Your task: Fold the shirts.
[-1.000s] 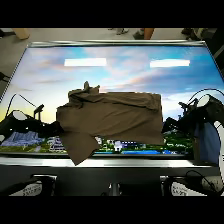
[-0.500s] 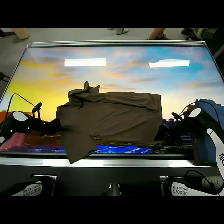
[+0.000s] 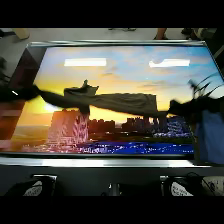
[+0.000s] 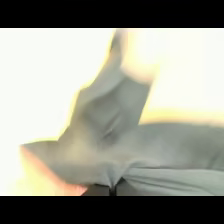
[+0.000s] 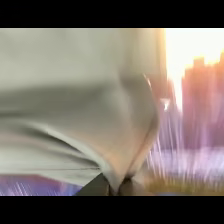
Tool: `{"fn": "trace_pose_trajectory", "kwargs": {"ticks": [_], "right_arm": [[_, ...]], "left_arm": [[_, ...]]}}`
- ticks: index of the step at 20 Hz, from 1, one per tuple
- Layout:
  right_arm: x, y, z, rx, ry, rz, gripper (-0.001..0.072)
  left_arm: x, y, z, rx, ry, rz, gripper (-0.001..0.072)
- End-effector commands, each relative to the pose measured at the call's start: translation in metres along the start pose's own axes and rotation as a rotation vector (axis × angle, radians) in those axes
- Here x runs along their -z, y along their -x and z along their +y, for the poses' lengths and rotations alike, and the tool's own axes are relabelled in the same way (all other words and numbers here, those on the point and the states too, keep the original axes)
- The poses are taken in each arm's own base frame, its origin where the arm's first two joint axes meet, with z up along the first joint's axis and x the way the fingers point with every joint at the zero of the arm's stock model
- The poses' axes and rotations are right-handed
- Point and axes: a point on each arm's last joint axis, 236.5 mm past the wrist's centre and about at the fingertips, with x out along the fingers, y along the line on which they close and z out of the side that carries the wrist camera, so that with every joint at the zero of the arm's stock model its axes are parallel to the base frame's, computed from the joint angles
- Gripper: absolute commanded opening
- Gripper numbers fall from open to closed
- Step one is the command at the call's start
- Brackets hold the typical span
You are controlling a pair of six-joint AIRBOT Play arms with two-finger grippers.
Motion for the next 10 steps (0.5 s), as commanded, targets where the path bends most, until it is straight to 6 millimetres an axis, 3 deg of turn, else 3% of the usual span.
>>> {"fn": "trace_pose_trajectory", "kwargs": {"ticks": [1,2,3,4,5,7,10], "right_arm": [[-0.076,0.256,0.120,0.054,0.343,-0.736,0.0021],[-0.062,0.335,0.153,0.083,0.429,-0.958,0.0021],[-0.040,0.392,0.176,0.115,0.504,-1.116,0.0021],[-0.016,0.432,0.191,0.126,0.534,-1.235,0.0021],[0.005,0.456,0.201,0.125,0.545,-1.311,0.0021],[0.026,0.465,0.199,0.139,0.521,-1.323,0.0021],[0.025,0.429,0.171,0.182,0.434,-1.158,0.0021]], "left_arm": [[-0.139,0.222,-0.130,0.084,-0.293,-0.632,0.0022],[-0.149,0.293,-0.166,0.110,-0.363,-0.803,0.0022],[-0.146,0.349,-0.194,0.135,-0.414,-0.921,0.0022],[-0.137,0.382,-0.210,0.153,-0.440,-0.986,0.0022],[-0.126,0.405,-0.220,0.168,-0.449,-1.026,0.0022],[-0.113,0.417,-0.220,0.148,-0.458,-1.045,0.0021],[-0.115,0.394,-0.191,0.017,-0.457,-0.963,0.0021]]}}
